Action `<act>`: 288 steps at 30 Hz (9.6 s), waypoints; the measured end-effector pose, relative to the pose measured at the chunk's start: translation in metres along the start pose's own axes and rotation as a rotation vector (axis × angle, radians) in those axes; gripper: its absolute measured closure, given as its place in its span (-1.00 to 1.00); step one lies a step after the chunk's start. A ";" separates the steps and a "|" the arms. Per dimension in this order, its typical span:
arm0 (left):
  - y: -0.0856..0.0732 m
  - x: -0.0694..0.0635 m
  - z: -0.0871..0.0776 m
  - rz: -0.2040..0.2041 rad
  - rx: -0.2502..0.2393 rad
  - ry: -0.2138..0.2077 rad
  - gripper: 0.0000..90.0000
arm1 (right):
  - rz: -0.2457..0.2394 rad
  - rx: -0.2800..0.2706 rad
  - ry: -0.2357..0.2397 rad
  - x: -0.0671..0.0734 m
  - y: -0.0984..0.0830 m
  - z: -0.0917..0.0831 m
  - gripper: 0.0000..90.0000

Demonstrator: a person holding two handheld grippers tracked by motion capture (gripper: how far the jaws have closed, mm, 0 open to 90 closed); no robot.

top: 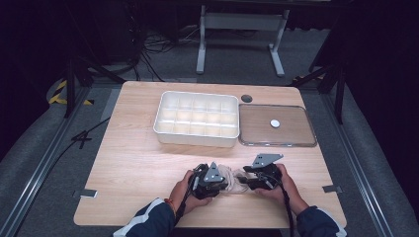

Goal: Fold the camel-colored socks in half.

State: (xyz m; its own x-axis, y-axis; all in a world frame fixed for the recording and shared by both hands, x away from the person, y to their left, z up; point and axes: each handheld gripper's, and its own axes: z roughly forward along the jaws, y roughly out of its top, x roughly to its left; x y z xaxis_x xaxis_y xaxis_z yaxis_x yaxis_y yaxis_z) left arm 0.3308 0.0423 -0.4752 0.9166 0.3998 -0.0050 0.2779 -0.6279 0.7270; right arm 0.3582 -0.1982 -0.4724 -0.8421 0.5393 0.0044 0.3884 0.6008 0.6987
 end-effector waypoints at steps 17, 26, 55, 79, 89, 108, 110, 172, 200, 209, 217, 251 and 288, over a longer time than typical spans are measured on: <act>-0.001 0.002 0.001 -0.013 -0.008 -0.010 0.66 | -0.143 -0.118 0.068 0.038 0.018 -0.003 0.66; -0.003 0.006 -0.016 -0.090 -0.017 0.019 -0.01 | -0.139 -0.032 0.055 0.034 0.012 0.010 0.67; -0.015 0.022 -0.014 -0.178 0.037 0.015 -0.21 | -0.193 0.015 0.023 0.039 0.017 0.009 0.80; -0.010 0.020 -0.008 -0.222 0.024 -0.107 0.38 | -0.158 0.013 0.038 0.038 0.015 0.010 0.82; -0.006 0.018 -0.012 -0.234 -0.039 -0.102 0.75 | -0.146 0.009 0.003 0.040 0.017 0.012 0.82; 0.010 0.011 -0.015 -0.200 -0.105 -0.107 0.74 | -0.155 0.032 -0.049 0.044 0.025 0.017 0.68; 0.011 0.011 -0.014 -0.199 -0.113 -0.096 0.74 | -0.158 0.031 -0.065 0.047 0.027 0.019 0.68; 0.027 -0.002 0.015 -0.073 -0.049 -0.008 0.69 | 0.054 -0.146 -0.019 -0.004 0.013 -0.015 0.71; 0.024 0.011 -0.020 -0.093 -0.151 -0.060 0.57 | 0.043 -0.098 -0.045 -0.003 0.009 0.008 0.84; 0.022 -0.009 0.011 0.027 -0.083 -0.087 0.71 | -0.014 -0.079 -0.089 0.006 0.012 0.009 0.85; 0.020 -0.012 0.015 0.072 -0.053 -0.065 0.74 | -0.015 -0.080 -0.114 0.007 0.012 0.008 0.81; 0.014 -0.006 0.018 0.017 -0.089 -0.101 0.78 | 0.072 -0.098 -0.107 -0.023 0.034 0.026 0.72; 0.017 -0.009 0.019 0.055 -0.061 -0.080 0.79 | 0.042 -0.079 -0.059 -0.026 0.010 -0.007 0.62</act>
State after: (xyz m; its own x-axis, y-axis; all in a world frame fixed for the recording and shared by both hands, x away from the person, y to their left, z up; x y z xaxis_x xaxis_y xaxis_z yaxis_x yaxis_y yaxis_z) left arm 0.3329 0.0153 -0.4752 0.9508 0.3094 -0.0170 0.2105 -0.6046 0.7682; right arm 0.3815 -0.2104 -0.4603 -0.8010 0.5987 -0.0056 0.3905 0.5295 0.7531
